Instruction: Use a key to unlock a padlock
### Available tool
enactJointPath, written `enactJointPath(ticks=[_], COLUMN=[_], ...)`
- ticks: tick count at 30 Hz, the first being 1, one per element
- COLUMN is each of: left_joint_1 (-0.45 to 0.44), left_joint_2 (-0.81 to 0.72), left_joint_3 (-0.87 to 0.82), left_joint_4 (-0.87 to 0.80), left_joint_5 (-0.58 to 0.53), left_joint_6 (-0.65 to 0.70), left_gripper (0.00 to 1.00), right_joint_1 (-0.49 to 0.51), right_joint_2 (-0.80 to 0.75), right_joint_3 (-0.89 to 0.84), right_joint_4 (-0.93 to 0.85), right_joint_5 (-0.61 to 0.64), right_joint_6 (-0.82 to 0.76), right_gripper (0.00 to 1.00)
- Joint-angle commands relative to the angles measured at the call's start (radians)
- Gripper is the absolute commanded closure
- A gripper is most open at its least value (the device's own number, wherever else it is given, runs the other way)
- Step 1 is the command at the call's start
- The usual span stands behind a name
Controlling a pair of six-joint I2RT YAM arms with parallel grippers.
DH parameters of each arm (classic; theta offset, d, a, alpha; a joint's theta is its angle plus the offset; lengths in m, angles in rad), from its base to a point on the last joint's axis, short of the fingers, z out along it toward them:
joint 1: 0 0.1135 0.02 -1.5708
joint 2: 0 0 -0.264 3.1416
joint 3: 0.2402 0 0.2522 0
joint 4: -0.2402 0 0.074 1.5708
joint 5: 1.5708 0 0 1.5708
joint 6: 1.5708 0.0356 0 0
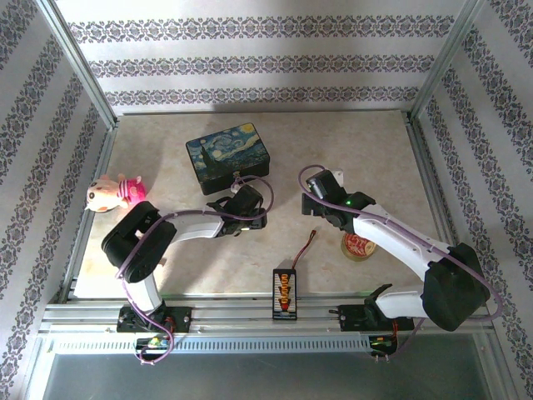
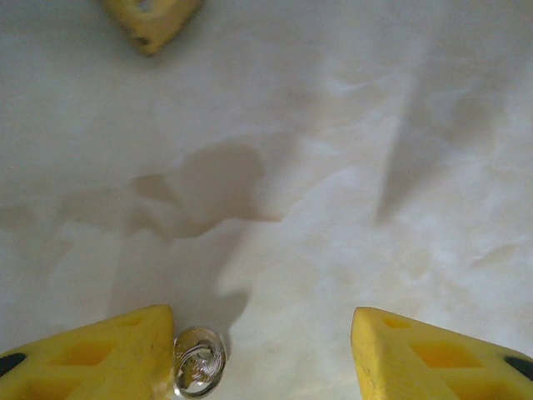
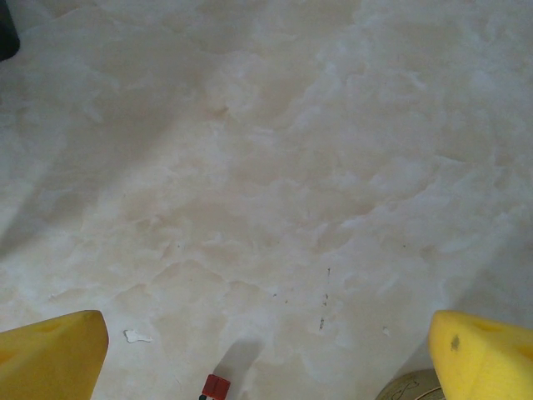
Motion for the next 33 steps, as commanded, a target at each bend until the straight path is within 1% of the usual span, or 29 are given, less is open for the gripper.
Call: enactJointPath(ticks=[1,5,9,11,14,15,16,17,20,23,25,29,33], left_joint_1=[-0.038,-0.038,-0.038,-0.038,-0.038,-0.036,-0.035,-0.032,-0.019,-0.006,0.007,0.044,0.085], left_joint_2=[0.041,0.019,-0.050,-0.097,-0.181,-0.214,-0.246,-0.271,-0.357,-0.437,-0.479,-0.553,-0.619], left_joint_3=[0.022,0.009,-0.007,-0.015,-0.031,-0.040,-0.054,-0.066,-0.116,-0.170,-0.203,-0.267,-0.337], left_joint_4=[0.118,0.110,0.097,0.084,0.047,0.029,0.014,0.001,-0.032,-0.068,-0.099,-0.142,-0.148], left_joint_5=[0.145,0.114,0.074,0.043,-0.040,-0.078,-0.119,-0.150,-0.246,-0.344,-0.387,-0.425,-0.420], left_joint_6=[0.019,0.003,-0.004,-0.007,-0.016,-0.023,-0.031,-0.036,-0.058,-0.087,-0.110,-0.163,-0.216], left_gripper=[0.43,0.42,0.33,0.27,0.17,0.12,0.03,0.01,0.01,0.01,0.01,0.01,0.01], right_joint_1=[0.019,0.037,0.077,0.097,0.127,0.138,0.149,0.159,0.194,0.227,0.247,0.281,0.293], right_joint_2=[0.012,0.031,0.051,0.063,0.087,0.096,0.108,0.121,0.178,0.266,0.329,0.444,0.534], right_joint_3=[0.012,0.022,0.028,0.028,0.029,0.030,0.034,0.036,0.068,0.136,0.184,0.281,0.351], right_joint_4=[0.008,0.013,0.025,0.042,0.080,0.093,0.106,0.117,0.143,0.138,0.132,0.110,0.096], right_joint_5=[0.005,-0.001,-0.011,-0.033,-0.091,-0.107,-0.123,-0.136,-0.170,-0.196,-0.204,-0.212,-0.242], right_joint_6=[0.011,-0.007,-0.026,-0.026,-0.016,-0.009,0.001,0.010,0.036,0.056,0.060,0.056,0.056], right_gripper=[0.02,0.03,0.07,0.08,0.12,0.14,0.15,0.17,0.25,0.32,0.36,0.42,0.46])
